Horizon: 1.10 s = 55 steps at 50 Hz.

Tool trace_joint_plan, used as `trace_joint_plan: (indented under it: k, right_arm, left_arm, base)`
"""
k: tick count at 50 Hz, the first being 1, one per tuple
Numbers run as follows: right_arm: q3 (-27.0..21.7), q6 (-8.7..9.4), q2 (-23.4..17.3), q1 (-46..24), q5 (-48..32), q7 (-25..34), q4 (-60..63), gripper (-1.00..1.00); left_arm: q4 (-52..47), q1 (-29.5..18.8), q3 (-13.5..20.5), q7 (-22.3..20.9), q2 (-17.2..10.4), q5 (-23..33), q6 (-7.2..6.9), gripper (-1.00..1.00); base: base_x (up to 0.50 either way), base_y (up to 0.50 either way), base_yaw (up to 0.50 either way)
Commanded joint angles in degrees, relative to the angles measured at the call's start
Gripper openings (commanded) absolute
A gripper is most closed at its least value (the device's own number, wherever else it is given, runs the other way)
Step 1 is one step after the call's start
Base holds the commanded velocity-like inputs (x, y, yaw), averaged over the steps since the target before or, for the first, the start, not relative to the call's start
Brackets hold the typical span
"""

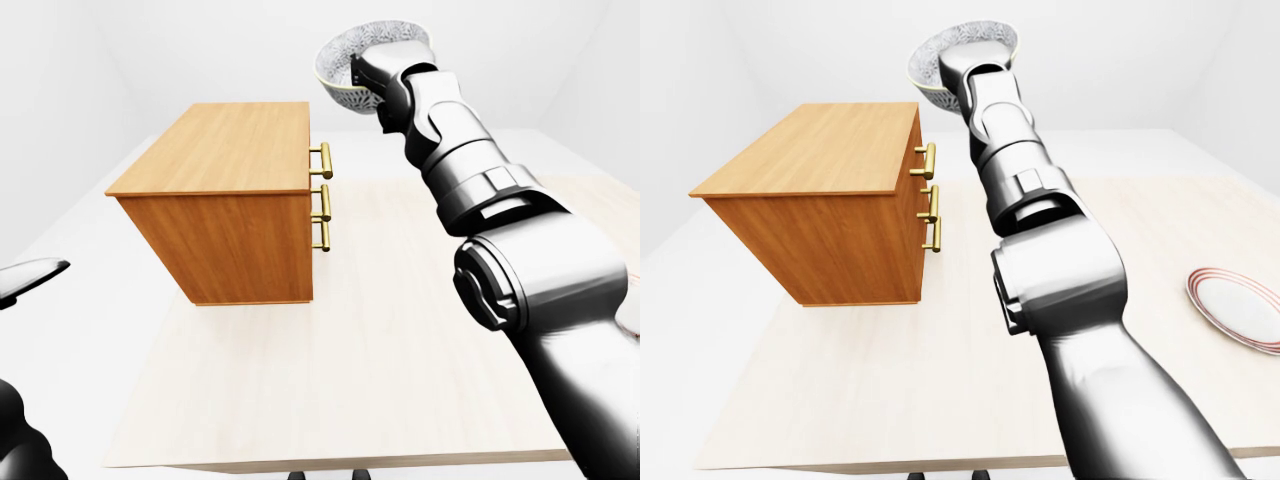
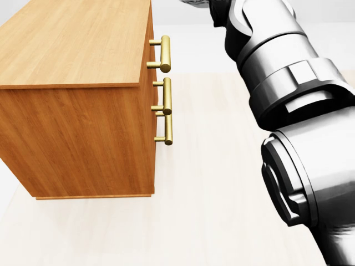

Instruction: Put the bowl on top of the cabinet.

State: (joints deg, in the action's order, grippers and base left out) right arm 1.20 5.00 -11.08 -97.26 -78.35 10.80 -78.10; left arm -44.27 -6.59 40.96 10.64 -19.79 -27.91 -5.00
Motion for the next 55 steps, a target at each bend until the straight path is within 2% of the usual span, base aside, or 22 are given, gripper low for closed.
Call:
trace_joint_plan:
  k: [1, 9, 18, 27, 31, 33, 42, 43, 46, 51, 55]
  right_arm:
    - [0.8, 0.00, 9.7, -4.2, -5.1, -2.2, 0.7, -1.00]
    - [1.3, 0.00, 11.3, -1.8, -3.2, -4.7, 0.6, -1.00]
    - [0.4, 0.00, 13.6, -4.1, 1.2, -7.5, 0.9, -1.00]
    - [-0.4, 0.00, 14.1, -5.3, 5.6, -8.9, 1.1, -1.00]
    - [-2.5, 0.00, 14.3, -6.3, 11.0, -7.4, 1.2, -1.00]
    - [-5.1, 0.00, 14.8, -6.6, 16.2, -5.4, 1.4, -1.00]
    - [-3.4, 0.00, 14.6, -7.4, 22.9, -4.3, 1.4, -1.00]
    - [-5.3, 0.00, 14.9, -7.6, 25.8, -3.2, 1.5, -1.00]
    - [-7.0, 0.00, 15.1, -8.0, 31.4, -0.5, 1.6, -1.00]
    - [-6.4, 0.00, 15.1, -8.7, 36.8, 2.0, 1.7, -1.00]
    - [-2.4, 0.00, 14.5, -8.3, 34.8, 5.6, 1.5, -1.00]
  left_arm:
    - [0.1, 0.5, 0.2, 0.0, 0.4, -0.7, 0.00, 1.00]
    - [0.0, 0.6, 0.4, 0.1, 0.3, -1.3, 0.00, 1.00]
    - [-0.3, 0.6, 0.0, 0.4, 0.4, -1.5, 0.00, 1.00]
    - [0.1, 0.6, -0.6, 0.3, 0.6, -1.0, 0.00, 1.00]
    - [0.3, 0.7, -0.9, 0.1, 0.8, -0.8, 0.00, 1.00]
    - [0.5, 0.6, -0.9, 0.0, 0.9, -0.7, 0.00, 1.00]
    - [0.8, 0.8, -0.9, -0.2, 1.0, -0.7, 0.00, 1.00]
    - [0.7, 0.8, -1.0, -0.2, 1.1, -0.6, 0.00, 1.00]
    - [0.7, 0.9, -0.9, -0.3, 1.1, -0.7, 0.00, 1.00]
    - [0.4, 0.9, -0.9, -0.2, 1.1, -0.9, 0.00, 1.00]
    - [0.2, 0.8, -0.8, 0.0, 1.0, -1.0, 0.00, 1.00]
  base:
    - [0.00, 0.00, 0.00]
    - [0.00, 0.00, 0.00]
    - [0.00, 0.00, 0.00]
    - [0.00, 0.00, 0.00]
    - [0.00, 0.00, 0.00]
    - [0.00, 0.00, 0.00]
    - [0.00, 0.00, 0.00]
    - [0.00, 0.00, 0.00]
    - [0.00, 0.00, 0.00]
    - [0.00, 0.00, 0.00]
    - [0.00, 0.00, 0.00]
